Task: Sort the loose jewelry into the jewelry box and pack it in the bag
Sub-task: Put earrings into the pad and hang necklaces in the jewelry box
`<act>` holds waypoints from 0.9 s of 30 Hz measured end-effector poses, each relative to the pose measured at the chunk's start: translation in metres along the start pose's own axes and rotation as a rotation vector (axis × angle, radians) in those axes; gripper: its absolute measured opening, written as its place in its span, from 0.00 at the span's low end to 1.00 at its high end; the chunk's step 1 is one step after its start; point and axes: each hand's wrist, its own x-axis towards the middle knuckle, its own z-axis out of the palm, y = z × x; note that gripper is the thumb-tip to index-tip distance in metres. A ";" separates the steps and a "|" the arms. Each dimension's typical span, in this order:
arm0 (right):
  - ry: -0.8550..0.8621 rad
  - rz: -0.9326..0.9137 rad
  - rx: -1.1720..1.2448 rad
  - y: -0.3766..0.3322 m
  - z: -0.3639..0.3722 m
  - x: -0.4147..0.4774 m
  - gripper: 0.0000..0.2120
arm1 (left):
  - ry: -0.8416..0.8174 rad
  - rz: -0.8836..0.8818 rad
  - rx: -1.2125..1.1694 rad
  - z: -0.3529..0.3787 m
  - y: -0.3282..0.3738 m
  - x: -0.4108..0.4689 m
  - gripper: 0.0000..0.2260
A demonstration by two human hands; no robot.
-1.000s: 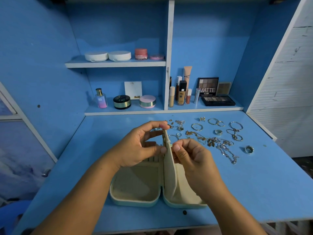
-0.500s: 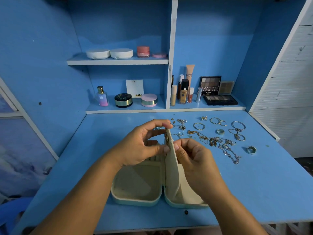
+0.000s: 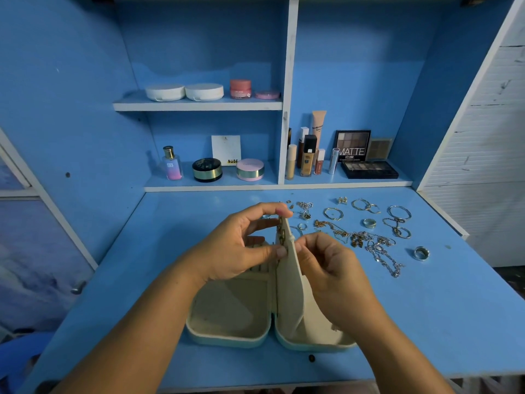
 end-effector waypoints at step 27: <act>-0.033 0.160 0.294 0.013 -0.011 0.011 0.07 | 0.100 -0.085 0.547 0.019 -0.036 -0.030 0.36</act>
